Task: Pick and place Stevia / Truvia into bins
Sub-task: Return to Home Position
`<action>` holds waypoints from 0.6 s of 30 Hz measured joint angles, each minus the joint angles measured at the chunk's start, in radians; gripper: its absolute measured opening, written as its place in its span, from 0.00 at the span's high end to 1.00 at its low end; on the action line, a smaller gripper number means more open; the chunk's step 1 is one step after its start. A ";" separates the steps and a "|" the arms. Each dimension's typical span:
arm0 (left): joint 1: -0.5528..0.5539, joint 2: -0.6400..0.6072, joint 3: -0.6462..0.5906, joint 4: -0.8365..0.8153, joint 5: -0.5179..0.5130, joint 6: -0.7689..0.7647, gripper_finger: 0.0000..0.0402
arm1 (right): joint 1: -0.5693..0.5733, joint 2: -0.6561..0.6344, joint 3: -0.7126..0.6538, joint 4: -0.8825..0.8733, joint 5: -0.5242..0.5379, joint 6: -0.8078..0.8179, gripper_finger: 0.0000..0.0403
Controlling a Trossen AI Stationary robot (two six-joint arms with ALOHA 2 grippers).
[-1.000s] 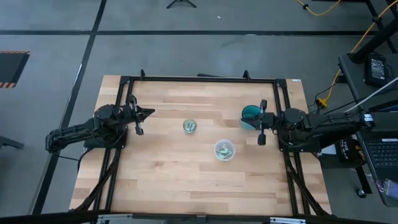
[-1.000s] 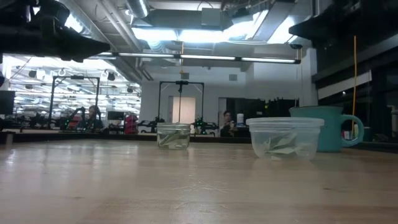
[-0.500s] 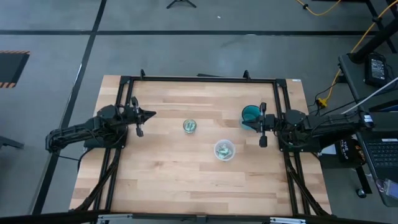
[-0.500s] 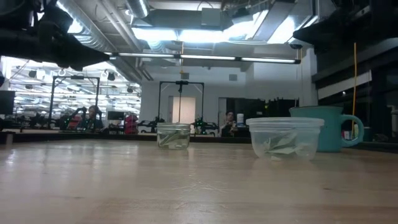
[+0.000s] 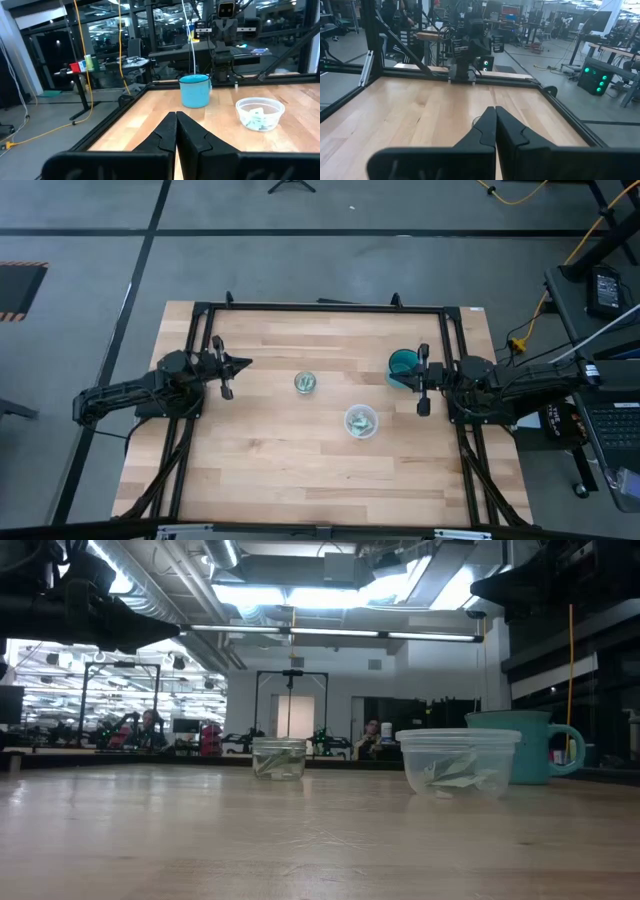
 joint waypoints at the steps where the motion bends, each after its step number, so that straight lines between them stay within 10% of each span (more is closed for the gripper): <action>1: 0.000 0.000 0.000 -0.001 -0.002 0.000 0.99 | 0.000 0.000 0.000 -0.001 0.000 -0.002 1.00; 18: 0.000 0.001 0.000 -0.020 -0.007 -0.033 0.99 | -0.037 -0.185 -0.059 -0.056 -0.025 -0.027 1.00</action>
